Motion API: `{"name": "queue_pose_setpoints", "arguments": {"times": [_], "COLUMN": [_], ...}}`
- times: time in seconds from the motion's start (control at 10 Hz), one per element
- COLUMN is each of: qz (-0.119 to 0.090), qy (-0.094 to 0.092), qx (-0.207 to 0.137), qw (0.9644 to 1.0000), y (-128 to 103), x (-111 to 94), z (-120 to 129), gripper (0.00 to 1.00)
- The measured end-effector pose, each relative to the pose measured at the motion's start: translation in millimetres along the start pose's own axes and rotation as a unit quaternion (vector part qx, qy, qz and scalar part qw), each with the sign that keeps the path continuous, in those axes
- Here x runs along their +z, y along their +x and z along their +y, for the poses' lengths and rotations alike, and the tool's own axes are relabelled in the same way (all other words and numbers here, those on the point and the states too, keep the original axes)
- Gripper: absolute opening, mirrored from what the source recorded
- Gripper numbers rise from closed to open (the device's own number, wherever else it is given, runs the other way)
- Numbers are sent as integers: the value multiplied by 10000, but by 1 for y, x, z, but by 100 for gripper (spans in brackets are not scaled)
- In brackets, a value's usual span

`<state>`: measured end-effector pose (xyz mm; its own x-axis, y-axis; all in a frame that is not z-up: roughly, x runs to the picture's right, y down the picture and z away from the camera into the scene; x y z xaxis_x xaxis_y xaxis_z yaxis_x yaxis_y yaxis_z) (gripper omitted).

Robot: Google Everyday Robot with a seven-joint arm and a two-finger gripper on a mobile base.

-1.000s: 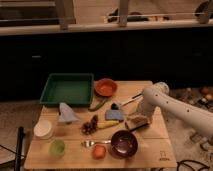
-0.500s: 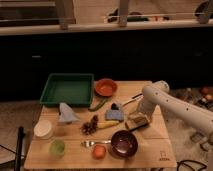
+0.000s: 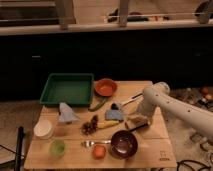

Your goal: Place eraser in tray

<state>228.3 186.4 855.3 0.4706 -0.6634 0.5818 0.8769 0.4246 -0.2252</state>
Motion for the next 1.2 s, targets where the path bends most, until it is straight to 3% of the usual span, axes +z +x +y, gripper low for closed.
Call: {"name": "queue_pose_setpoints", "arguments": {"times": [0.2,0.4,0.6,0.9,1.2], "qz": [15,15,-33,-129,-214], "qy": [46,113,162,205,186], "qx": [532,807,864,844,826], "qw": [9986,9967,9961,9961,9962], "y": [-4,-7,-11,-16,-17], "x": [1,3,5,10,12], "z": [2,2,3,-1,-3], "gripper": [80,80,79,53,20]}}
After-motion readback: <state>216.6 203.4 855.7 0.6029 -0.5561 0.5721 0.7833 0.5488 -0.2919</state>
